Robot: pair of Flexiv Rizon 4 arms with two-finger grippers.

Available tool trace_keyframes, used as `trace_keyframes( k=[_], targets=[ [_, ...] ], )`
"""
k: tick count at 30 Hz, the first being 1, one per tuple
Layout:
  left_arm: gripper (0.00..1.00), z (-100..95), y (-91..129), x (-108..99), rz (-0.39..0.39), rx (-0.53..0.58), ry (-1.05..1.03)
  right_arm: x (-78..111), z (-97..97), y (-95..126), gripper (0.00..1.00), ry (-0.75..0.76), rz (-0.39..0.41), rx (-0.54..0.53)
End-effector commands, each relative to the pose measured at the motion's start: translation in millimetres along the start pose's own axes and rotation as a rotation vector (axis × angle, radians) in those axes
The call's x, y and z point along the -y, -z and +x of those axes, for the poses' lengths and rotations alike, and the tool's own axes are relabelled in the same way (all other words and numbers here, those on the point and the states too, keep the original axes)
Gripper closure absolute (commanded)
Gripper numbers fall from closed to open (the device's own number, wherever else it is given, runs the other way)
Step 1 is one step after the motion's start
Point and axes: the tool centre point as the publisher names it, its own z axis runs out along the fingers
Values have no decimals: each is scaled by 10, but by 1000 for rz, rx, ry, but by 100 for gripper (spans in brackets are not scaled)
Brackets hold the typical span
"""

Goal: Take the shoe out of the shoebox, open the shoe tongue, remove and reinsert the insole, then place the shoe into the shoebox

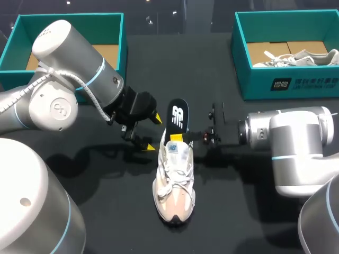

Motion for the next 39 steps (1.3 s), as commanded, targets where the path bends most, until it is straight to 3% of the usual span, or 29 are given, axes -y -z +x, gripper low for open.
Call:
trace_keyframes(
  k=[1, 9, 12, 14, 26, 34, 39],
  targets=[
    [0, -2, -12, 1, -1, 0, 0, -106, 15, -1, 69, 10, 31, 16],
    [0, -2, -12, 1, -1, 0, 0, -258, -21, 27, 75, 34, 37, 29],
    [0, -2, -12, 1, -1, 0, 0, -292, -49, 24, 85, 37, 36, 30],
    [0, -2, -12, 1, -1, 0, 0, -305, -71, 16, 100, 39, 39, 32],
    [0, -2, -12, 1, -1, 0, 0, -31, -130, -63, 100, -19, 58, 17],
    [0, -2, -12, 1, -1, 0, 0, 155, -69, -70, 100, -58, 46, 11],
    [0, -2, -12, 1, -1, 0, 0, 178, -22, -68, 100, -59, 43, 17]
  ],
)
